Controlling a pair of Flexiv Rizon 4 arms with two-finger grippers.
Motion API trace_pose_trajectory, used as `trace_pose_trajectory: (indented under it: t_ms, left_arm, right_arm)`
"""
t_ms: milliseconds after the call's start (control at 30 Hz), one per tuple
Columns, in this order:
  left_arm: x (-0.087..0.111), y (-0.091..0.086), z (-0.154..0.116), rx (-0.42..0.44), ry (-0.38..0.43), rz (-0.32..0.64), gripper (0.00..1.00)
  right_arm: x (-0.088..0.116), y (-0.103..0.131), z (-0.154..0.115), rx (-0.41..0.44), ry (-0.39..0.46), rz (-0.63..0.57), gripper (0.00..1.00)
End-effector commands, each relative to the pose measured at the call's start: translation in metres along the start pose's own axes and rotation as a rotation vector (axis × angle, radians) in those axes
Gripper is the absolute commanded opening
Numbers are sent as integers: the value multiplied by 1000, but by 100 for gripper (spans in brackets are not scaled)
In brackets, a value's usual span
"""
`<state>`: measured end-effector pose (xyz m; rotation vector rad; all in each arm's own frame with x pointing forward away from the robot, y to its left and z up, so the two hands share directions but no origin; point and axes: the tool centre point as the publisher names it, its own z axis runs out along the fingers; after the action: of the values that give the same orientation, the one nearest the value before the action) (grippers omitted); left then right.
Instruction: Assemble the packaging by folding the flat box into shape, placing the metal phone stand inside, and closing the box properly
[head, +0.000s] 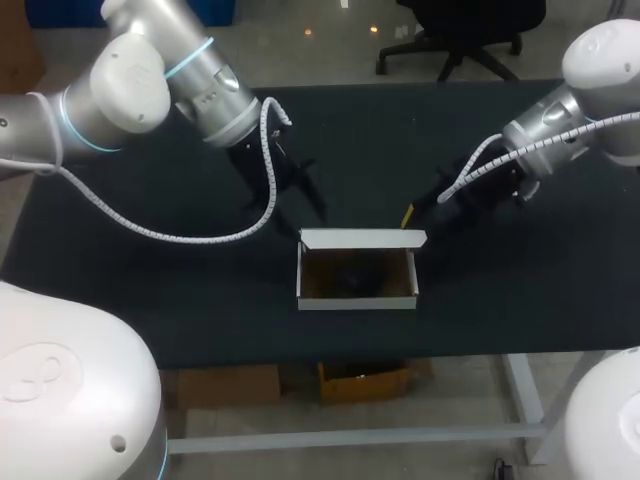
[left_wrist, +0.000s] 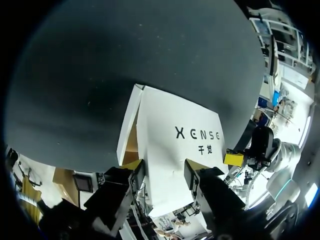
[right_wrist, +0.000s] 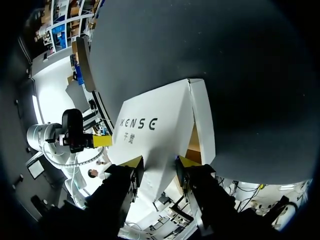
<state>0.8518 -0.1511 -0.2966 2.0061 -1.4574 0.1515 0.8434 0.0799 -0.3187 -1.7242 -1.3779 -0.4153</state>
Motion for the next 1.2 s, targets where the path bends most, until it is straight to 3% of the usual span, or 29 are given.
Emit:
trace_pose_trajectory:
  t_ms: [33, 1200]
  left_arm:
    - [5, -1, 1, -5, -3, -1, 50]
    - [-3, 2, 6, -4, 63, -9, 49]
  right_arm:
    - [2, 2, 1, 5, 2, 1, 40]
    - [4, 3, 13, 10, -10, -1, 40]
